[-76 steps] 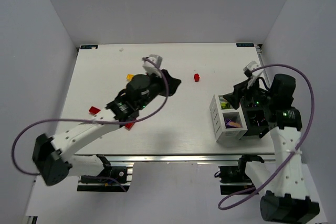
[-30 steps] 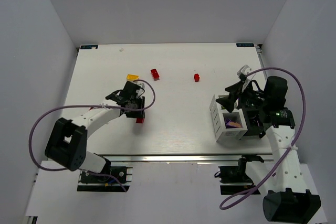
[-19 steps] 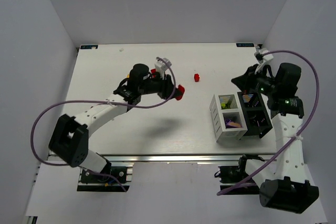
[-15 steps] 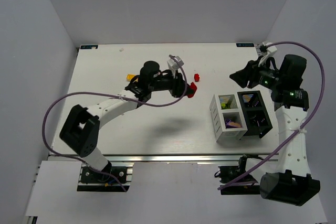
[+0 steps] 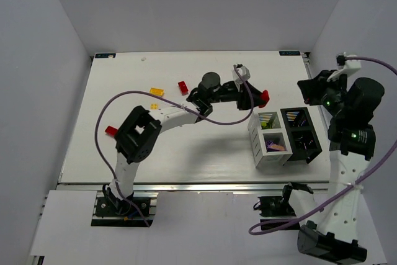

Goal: Sort the legos into containers by color

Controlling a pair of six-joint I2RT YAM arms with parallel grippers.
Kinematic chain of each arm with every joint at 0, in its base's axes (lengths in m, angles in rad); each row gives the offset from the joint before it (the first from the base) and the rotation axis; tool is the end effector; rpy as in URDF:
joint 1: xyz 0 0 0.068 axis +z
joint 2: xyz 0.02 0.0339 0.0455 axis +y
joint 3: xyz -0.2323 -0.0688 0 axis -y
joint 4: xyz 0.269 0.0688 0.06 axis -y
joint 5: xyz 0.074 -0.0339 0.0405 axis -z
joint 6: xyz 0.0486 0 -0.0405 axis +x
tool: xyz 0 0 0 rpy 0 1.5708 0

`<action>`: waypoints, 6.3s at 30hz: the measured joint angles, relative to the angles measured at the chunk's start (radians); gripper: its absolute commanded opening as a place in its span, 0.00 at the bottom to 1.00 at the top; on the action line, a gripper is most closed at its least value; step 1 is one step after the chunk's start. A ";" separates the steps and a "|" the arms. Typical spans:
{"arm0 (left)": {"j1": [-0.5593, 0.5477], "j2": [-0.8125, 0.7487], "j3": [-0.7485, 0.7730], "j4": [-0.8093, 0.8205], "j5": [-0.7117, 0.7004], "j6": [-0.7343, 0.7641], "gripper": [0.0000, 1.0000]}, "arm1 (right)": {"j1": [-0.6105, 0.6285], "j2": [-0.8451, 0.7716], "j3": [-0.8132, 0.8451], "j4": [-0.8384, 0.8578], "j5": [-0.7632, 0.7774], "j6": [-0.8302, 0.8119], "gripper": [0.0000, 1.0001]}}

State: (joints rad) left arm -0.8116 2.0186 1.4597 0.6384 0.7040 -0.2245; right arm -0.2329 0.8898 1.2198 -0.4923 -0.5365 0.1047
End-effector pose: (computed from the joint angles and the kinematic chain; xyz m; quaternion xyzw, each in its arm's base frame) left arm 0.3153 -0.3779 0.2399 0.4267 0.5363 -0.5447 0.4833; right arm 0.2228 -0.0273 0.4192 -0.0457 0.7532 0.1616 0.6360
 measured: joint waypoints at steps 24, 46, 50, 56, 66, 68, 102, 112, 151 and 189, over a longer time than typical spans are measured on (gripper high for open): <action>-0.193 0.605 0.679 0.147 -0.182 -0.102 0.03 | -0.048 -0.034 -0.047 0.048 0.229 0.098 0.00; -0.194 0.618 0.699 0.005 -0.241 -0.064 0.60 | -0.062 -0.049 -0.057 0.048 0.189 0.098 0.00; -0.194 0.614 0.685 0.010 -0.241 -0.066 0.52 | -0.065 -0.049 -0.057 0.048 0.185 0.098 0.00; -0.185 0.538 0.562 0.046 -0.287 -0.091 0.00 | -0.070 -0.040 -0.051 0.054 0.140 0.077 0.33; -0.016 -0.010 0.035 0.091 -0.470 -0.140 0.10 | -0.068 0.089 0.022 0.124 -0.108 -0.066 0.61; 0.046 -0.160 -0.071 0.018 -0.545 -0.158 0.36 | -0.047 0.186 0.067 0.117 -0.137 -0.105 0.66; 0.412 -1.334 -0.702 -1.182 -1.621 -0.234 0.98 | 0.616 1.473 0.853 -0.213 0.626 -0.130 0.65; 0.412 -1.294 -0.717 -1.185 -1.647 -0.241 0.94 | 0.615 1.522 0.865 -0.213 0.643 -0.095 0.00; 0.975 -0.674 -0.604 -1.276 -1.123 -0.469 0.98 | 0.062 0.408 0.006 -0.248 0.431 -0.410 0.00; 0.980 -0.615 -0.615 -1.199 -1.040 -0.365 0.77 | 0.026 0.087 -0.261 -0.004 -0.414 -0.350 0.00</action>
State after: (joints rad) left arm 0.1680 1.4040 0.8444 -0.5606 -0.3355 -0.5896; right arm -0.2073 0.9764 0.9585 -0.4965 -0.9504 -0.2451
